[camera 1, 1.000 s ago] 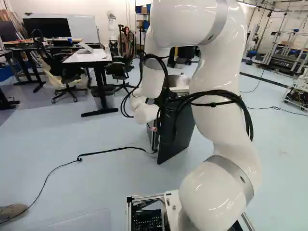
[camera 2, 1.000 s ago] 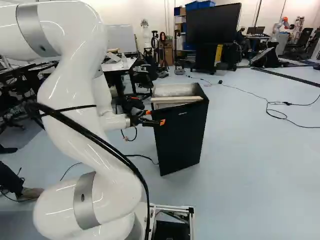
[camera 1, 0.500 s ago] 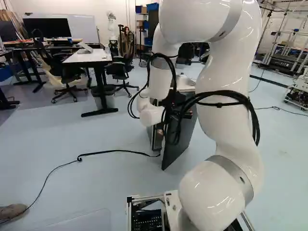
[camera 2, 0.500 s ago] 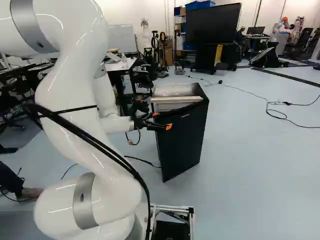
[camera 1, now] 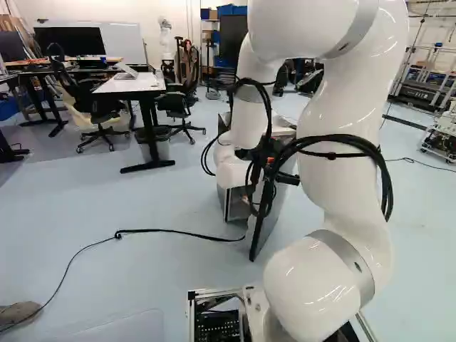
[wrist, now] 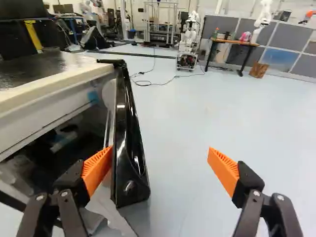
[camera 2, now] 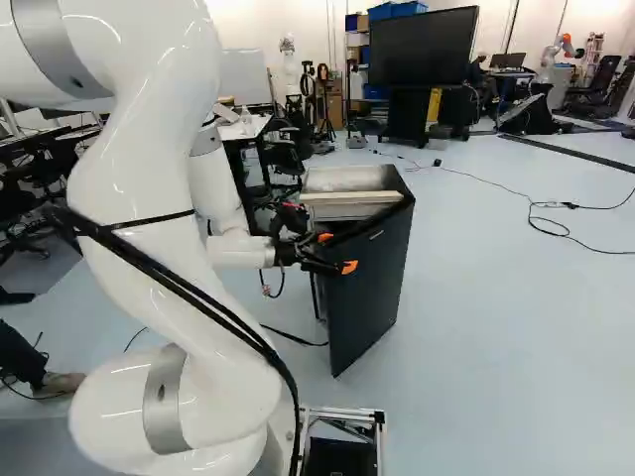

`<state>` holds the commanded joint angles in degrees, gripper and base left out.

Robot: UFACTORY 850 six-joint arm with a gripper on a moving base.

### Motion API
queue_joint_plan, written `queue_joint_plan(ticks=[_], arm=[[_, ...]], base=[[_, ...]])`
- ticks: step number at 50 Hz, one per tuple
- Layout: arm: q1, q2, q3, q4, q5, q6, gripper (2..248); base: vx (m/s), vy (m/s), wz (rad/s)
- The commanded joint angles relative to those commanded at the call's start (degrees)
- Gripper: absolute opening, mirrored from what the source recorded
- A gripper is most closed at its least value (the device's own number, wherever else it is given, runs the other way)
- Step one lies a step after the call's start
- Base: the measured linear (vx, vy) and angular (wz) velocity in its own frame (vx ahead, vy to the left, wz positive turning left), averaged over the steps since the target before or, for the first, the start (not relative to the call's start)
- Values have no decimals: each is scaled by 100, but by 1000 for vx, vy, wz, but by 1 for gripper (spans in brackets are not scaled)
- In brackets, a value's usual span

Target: Open the fridge door

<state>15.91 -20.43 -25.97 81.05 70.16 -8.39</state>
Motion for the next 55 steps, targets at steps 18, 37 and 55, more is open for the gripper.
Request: queue_joint_plan(ticks=[18, 37, 55], arm=[[-406, 100, 166, 506, 0, 0, 247], [-983, 97, 159, 1041, 9, 0, 247], [-1656, -61, -143, 1546, 72, 0, 247]], base=[[0, 0, 0], [0, 0, 0], [0, 0, 0]])
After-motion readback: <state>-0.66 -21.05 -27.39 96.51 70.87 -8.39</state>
